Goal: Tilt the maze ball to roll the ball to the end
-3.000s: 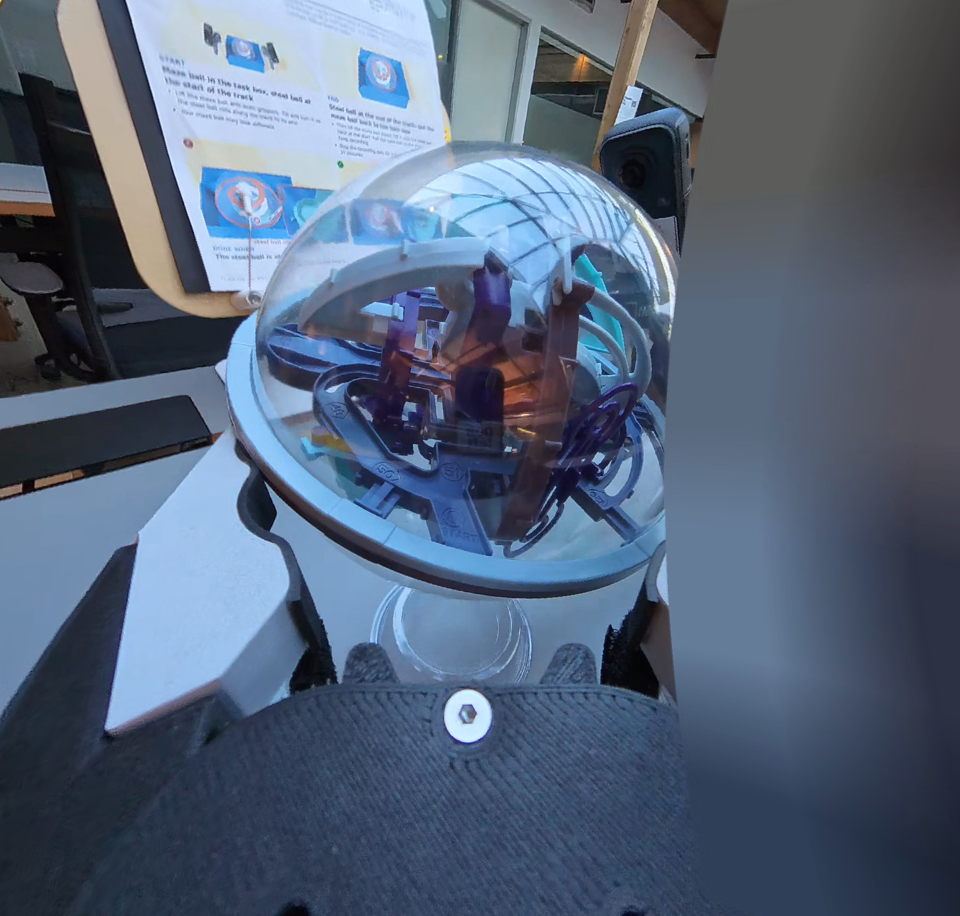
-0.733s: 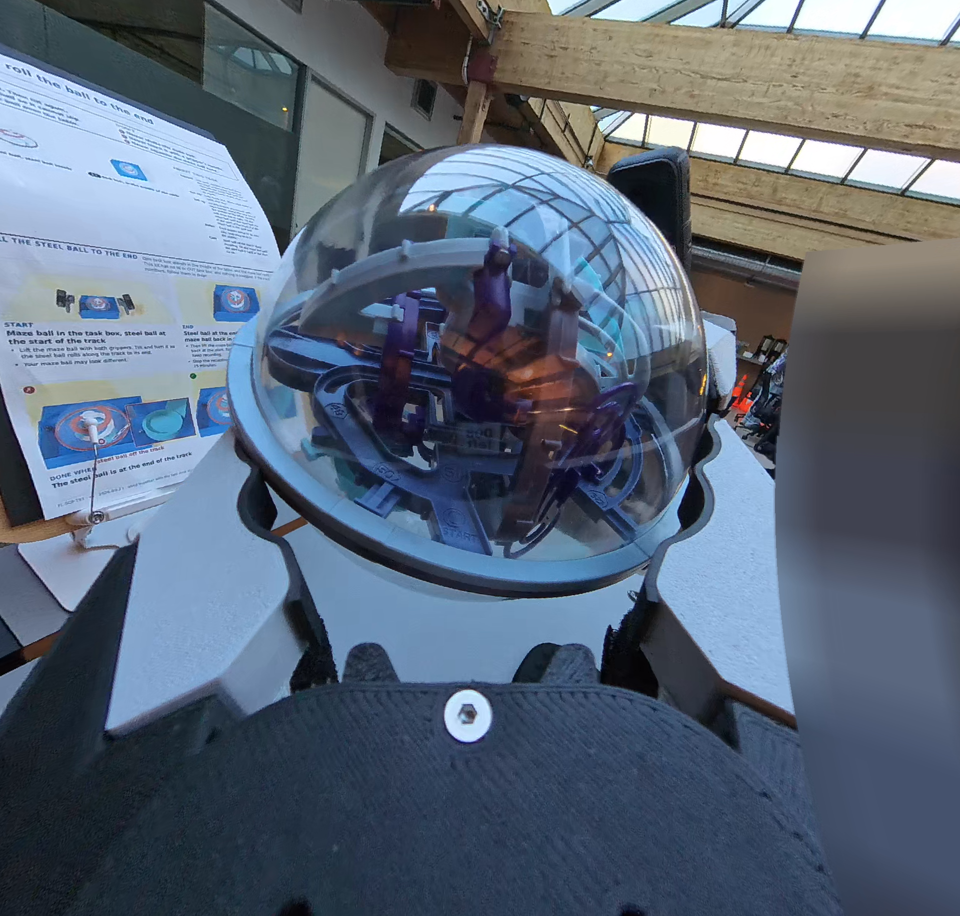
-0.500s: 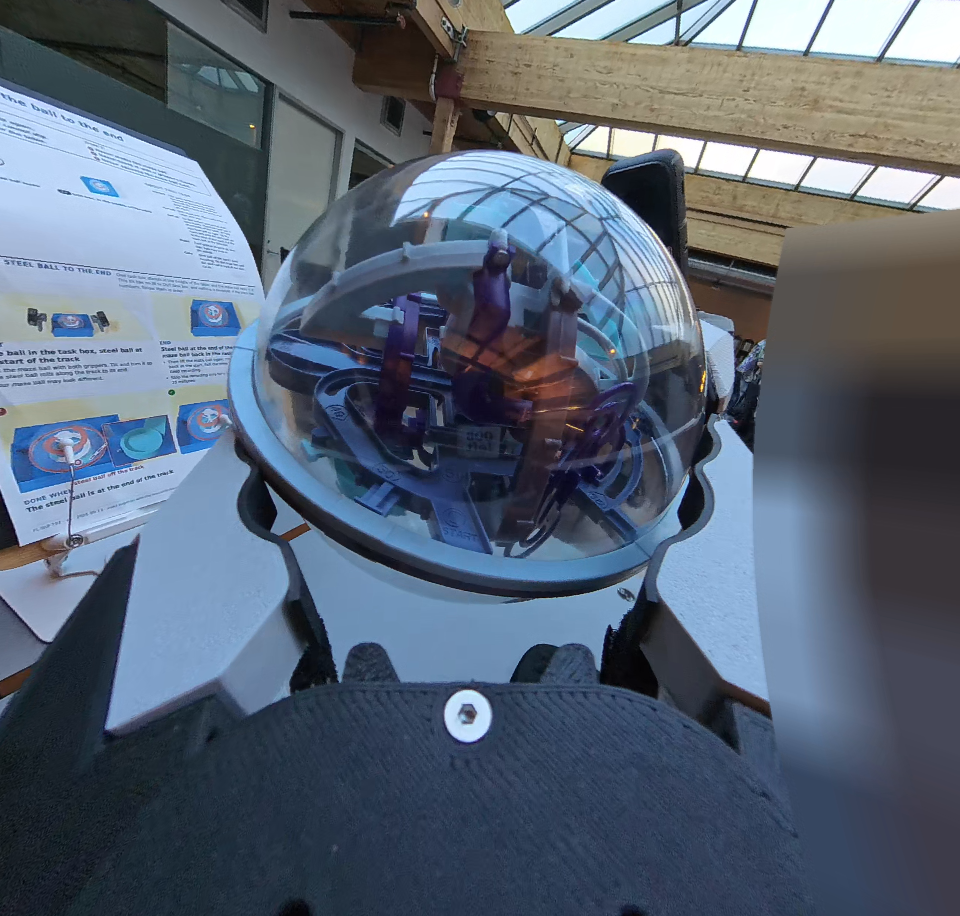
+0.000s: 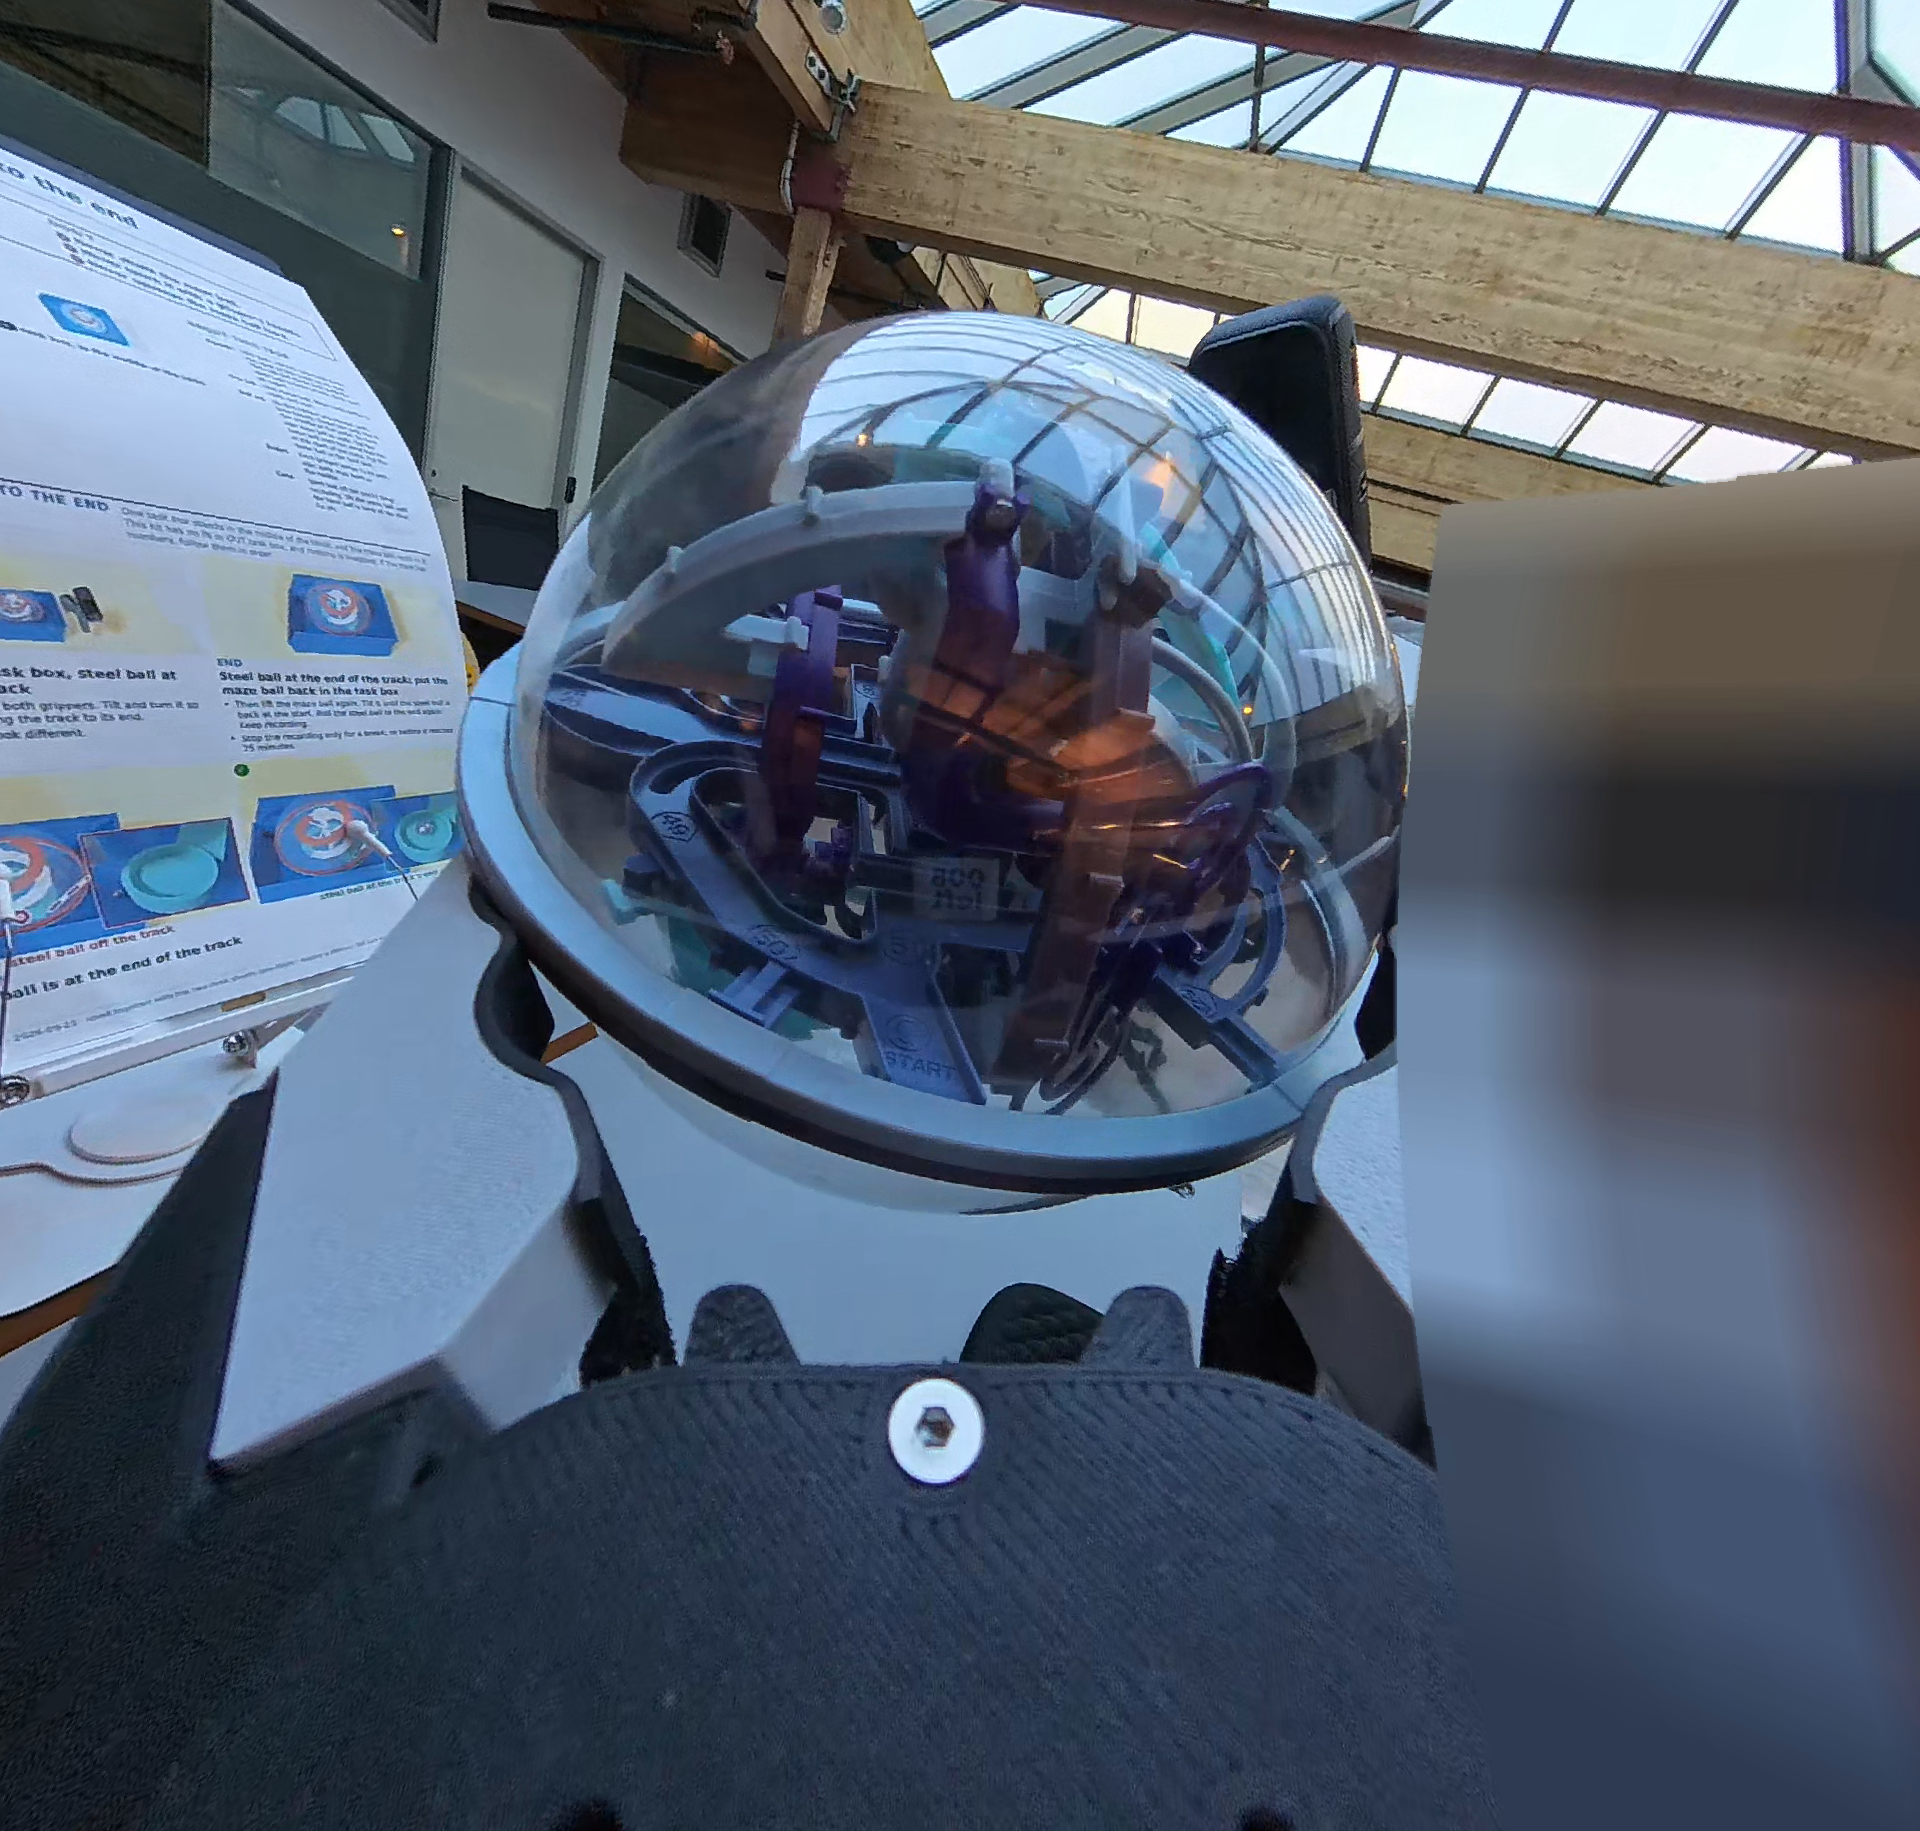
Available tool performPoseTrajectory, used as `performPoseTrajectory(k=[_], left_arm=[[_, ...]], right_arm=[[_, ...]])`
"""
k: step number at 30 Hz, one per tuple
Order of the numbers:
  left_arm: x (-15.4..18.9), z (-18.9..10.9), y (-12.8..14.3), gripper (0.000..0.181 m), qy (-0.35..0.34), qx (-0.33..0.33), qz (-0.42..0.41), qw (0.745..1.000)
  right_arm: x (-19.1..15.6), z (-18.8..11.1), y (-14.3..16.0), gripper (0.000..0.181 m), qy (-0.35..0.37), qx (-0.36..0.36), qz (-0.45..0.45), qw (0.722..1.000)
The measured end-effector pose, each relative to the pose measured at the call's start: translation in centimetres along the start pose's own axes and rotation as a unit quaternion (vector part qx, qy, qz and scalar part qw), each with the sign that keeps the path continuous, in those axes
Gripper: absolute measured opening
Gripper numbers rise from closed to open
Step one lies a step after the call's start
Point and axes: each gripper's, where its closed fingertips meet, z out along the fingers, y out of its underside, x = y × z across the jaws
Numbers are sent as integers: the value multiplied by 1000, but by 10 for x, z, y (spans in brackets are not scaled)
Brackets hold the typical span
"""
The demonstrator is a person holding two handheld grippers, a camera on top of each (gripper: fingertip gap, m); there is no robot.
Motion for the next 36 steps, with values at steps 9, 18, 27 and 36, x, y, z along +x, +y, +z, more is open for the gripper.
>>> performPoseTrajectory(k=[9, 18, 27, 36], left_arm=[[4, -1, 1, 156, 9, 7, 2, 1000], [7, 3, -3, 156, 7, 7, 2, 1000], [4, 2, -5, 156, 7, 9, -5, 1000], [4, 1, -6, 156, 5, 11, -10, 1000]], right_arm=[[-4, -2, 1, 154, 10, 2, -7, 1000], [-4, -7, -4, 154, 7, 7, -7, 1000], [-3, -4, -6, 154, 10, -2, -5, 1000], [-4, -3, -6, 154, 8, -9, -1, 1000]])
